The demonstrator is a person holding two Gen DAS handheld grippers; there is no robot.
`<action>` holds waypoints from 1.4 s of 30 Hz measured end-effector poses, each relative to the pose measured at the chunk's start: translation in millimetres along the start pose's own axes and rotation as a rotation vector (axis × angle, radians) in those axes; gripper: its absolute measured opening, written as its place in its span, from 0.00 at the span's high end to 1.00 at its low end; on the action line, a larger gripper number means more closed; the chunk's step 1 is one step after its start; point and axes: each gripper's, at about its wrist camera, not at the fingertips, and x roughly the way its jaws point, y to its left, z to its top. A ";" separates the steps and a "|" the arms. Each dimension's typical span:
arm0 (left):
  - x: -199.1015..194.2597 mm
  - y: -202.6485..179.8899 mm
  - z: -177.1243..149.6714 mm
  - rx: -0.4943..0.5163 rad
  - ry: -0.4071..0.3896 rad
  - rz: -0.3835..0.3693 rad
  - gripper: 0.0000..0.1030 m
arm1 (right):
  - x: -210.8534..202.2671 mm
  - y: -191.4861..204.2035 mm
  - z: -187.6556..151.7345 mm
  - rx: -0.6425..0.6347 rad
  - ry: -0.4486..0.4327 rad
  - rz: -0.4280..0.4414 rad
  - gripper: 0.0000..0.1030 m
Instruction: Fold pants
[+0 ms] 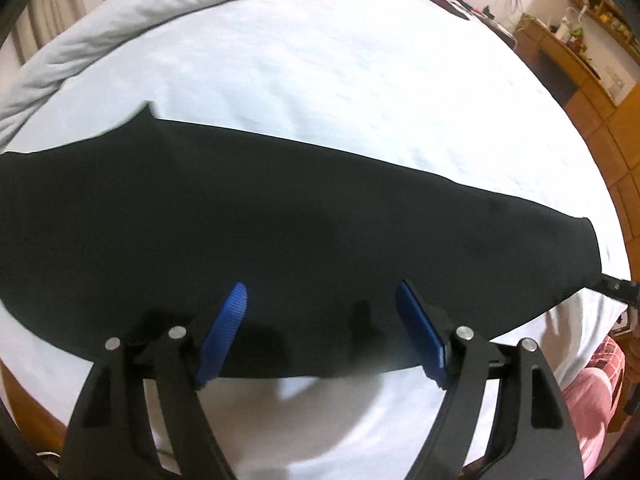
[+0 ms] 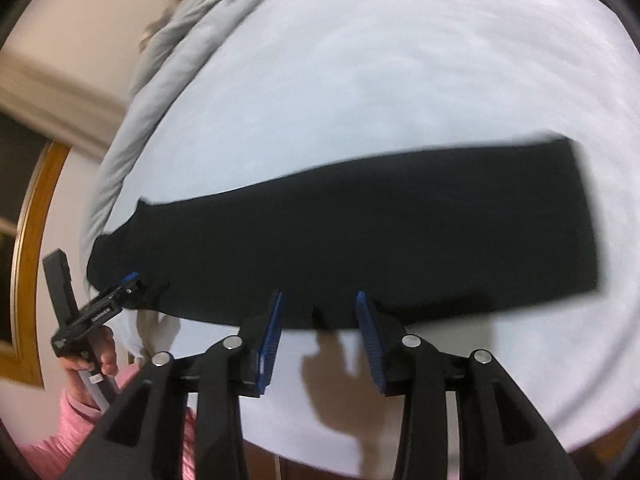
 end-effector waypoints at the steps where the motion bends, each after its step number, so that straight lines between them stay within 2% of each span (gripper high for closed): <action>1: 4.8 -8.0 -2.1 0.004 0.002 -0.006 0.25 | -6.4 -20.1 -4.6 0.044 -0.009 -0.011 0.60; 4: 23.0 -30.7 -9.0 0.025 0.018 0.000 0.24 | -13.0 -68.2 -15.0 0.165 -0.029 0.016 0.59; 7: 30.6 -38.4 -11.8 0.060 -0.008 0.062 0.20 | -8.7 -102.3 -17.2 0.242 -0.068 0.061 0.57; 10: 34.5 -47.2 -6.0 0.083 -0.007 0.100 0.19 | 5.3 -121.9 -12.6 0.310 -0.098 0.121 0.56; 13: 28.6 -40.3 -4.5 0.069 -0.003 0.097 0.19 | 11.6 -134.1 -3.0 0.356 -0.116 0.185 0.56; 21: 30.7 -52.6 8.6 0.007 0.020 0.012 0.16 | 20.3 -135.4 7.5 0.390 -0.159 0.226 0.55; 25: 37.3 -57.5 10.7 0.020 0.025 0.020 0.14 | 18.2 -136.4 5.4 0.393 -0.162 0.230 0.58; 26: 41.2 -56.9 11.9 0.021 0.027 0.023 0.13 | 17.6 -138.3 4.9 0.394 -0.162 0.223 0.61; 30: 43.1 -61.3 12.1 0.041 0.029 0.040 0.12 | 11.0 -134.4 9.5 0.371 -0.195 0.250 0.85; 33: 37.4 -59.2 16.6 0.018 0.032 0.017 0.12 | -10.5 -117.6 21.9 0.302 -0.253 0.260 0.91; 34: 34.1 -56.9 19.1 0.001 0.029 0.007 0.12 | -26.0 -111.7 27.4 0.278 -0.296 0.269 0.92; 37: 16.8 -51.6 28.9 -0.059 -0.044 0.001 0.12 | -69.3 -100.4 38.2 0.221 -0.397 0.293 0.92; 39: 5.3 -48.9 33.4 -0.072 -0.099 0.002 0.12 | -85.0 -93.2 39.4 0.170 -0.432 0.257 0.92; 41: 6.1 -50.6 34.4 -0.048 -0.124 0.034 0.12 | -83.1 -97.6 39.5 0.175 -0.424 0.192 0.92; 42: 13.8 -51.5 33.4 -0.027 -0.110 0.070 0.12 | -74.1 -105.1 39.2 0.207 -0.393 0.176 0.92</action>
